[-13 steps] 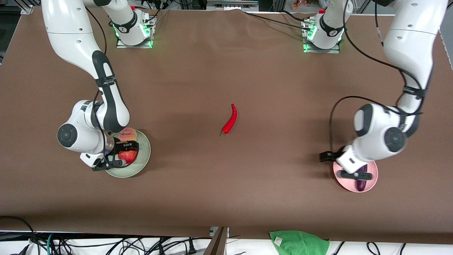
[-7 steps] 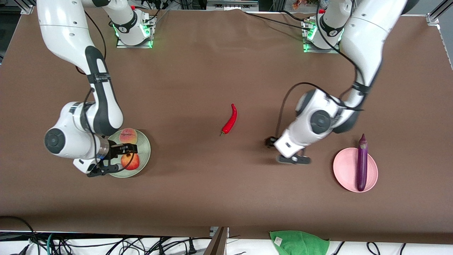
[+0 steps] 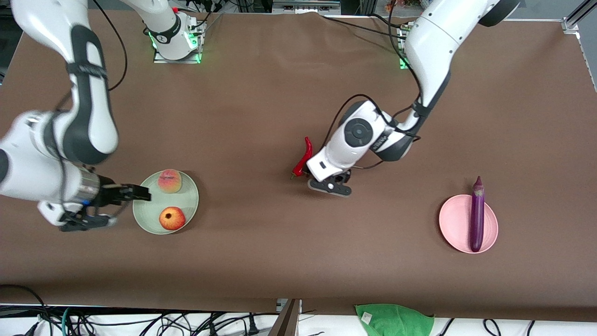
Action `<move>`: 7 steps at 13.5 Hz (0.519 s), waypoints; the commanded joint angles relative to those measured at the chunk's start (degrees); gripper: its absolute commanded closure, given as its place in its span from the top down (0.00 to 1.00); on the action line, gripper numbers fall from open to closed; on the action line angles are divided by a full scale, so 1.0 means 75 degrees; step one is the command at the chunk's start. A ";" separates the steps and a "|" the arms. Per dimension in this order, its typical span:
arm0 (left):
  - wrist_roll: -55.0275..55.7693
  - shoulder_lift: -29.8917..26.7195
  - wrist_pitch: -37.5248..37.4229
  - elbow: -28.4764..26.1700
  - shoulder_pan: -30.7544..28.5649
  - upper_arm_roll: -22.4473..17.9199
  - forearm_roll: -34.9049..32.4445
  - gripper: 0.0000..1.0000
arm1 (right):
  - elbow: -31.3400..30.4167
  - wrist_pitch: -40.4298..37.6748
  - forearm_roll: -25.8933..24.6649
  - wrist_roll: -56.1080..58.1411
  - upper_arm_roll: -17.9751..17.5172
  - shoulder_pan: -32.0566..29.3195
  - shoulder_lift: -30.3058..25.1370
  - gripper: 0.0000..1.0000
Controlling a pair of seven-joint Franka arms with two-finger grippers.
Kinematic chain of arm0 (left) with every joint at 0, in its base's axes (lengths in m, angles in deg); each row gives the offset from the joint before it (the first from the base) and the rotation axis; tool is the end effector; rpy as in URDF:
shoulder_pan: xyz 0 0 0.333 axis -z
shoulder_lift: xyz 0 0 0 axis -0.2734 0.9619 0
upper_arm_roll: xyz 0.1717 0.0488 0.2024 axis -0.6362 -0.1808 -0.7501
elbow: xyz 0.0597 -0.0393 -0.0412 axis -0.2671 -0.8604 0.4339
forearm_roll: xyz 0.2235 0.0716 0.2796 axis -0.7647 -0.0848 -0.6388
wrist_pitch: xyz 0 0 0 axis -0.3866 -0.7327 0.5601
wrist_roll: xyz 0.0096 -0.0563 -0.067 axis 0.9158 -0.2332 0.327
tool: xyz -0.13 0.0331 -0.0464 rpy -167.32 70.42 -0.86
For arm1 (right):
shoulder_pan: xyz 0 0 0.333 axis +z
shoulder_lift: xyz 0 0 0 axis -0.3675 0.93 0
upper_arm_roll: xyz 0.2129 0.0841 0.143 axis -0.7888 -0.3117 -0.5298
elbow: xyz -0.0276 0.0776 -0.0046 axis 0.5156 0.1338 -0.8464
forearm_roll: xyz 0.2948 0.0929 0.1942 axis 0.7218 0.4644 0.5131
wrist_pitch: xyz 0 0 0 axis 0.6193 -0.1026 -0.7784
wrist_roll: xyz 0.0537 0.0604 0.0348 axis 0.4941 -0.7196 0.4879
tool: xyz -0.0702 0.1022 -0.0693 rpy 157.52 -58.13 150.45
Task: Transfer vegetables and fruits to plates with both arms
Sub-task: 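Grasp the red chili with the left gripper while the right gripper withdraws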
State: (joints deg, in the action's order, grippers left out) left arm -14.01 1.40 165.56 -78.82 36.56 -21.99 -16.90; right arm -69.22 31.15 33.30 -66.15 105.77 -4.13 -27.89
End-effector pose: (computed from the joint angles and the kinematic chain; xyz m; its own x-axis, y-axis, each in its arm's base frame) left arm 0.5287 -0.4074 0.1828 0.9832 -0.1769 0.0447 -0.1823 -0.9616 0.2050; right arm 0.6497 0.0439 0.3557 0.9953 0.0964 -0.0121 0.0939 -0.9864 -0.1349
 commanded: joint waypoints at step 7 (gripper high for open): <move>0.1008 0.0269 -0.0014 -0.0079 0.0896 -0.0051 -0.1296 1.00 | -0.0422 -0.2486 -0.1176 -0.0790 -0.0092 0.0184 -0.2982 1.00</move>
State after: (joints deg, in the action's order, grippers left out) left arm -8.66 2.78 165.52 -79.35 41.98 -22.01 -24.86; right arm -69.27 14.16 25.76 -71.10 105.59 -2.92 -45.92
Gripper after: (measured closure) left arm 0.000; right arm 0.000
